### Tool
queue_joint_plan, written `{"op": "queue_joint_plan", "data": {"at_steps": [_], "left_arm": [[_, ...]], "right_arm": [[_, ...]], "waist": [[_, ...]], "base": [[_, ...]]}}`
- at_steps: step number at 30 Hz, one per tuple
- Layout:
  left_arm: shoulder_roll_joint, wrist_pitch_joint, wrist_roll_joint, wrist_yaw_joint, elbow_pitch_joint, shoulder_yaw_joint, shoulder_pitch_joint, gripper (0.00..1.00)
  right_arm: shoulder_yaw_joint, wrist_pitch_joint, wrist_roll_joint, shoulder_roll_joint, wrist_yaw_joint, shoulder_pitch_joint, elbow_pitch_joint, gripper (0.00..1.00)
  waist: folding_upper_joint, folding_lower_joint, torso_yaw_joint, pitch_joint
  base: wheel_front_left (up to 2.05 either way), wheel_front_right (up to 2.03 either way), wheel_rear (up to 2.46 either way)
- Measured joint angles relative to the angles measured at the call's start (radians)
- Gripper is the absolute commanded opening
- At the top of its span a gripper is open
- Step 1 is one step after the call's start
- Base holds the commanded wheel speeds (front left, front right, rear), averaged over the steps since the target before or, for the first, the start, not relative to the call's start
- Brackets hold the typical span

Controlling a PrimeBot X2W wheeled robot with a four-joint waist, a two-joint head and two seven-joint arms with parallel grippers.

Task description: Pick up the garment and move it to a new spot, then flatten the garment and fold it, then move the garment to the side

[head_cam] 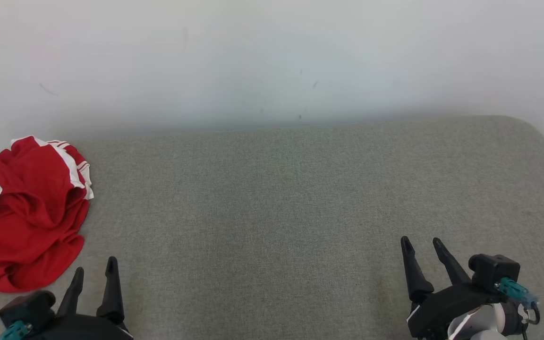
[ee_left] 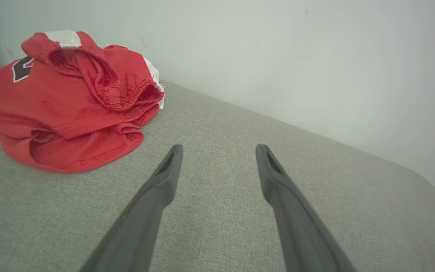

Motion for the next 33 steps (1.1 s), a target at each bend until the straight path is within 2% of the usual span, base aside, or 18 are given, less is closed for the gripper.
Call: {"op": "queue_joint_plan", "data": {"at_steps": [15, 20, 33], "left_arm": [[0.032, 0.01, 0.261, 0.035, -0.033, -0.02, 0.005, 1.0], [0.034, 0.017, 0.31, 0.049, -0.046, -0.025, 0.023, 1.0], [0.021, 0.035, 0.276, 0.047, -0.07, -0.019, 0.039, 1.0]], "right_arm": [[0.014, -0.023, -0.218, -0.009, -0.04, -0.001, -0.036, 1.0], [0.016, -0.028, -0.266, -0.01, -0.05, -0.001, -0.053, 1.0], [-0.018, -0.033, -0.22, -0.001, -0.05, 0.002, -0.067, 1.0]], "waist": [[0.0, 0.0, -0.002, -0.006], [0.0001, 0.0, -0.004, -0.008], [0.0, 0.0, -0.004, -0.008]], "base": [[0.0, 0.0, 0.0], [0.0, 0.0, 0.0], [0.0, 0.0, 0.0]]}}
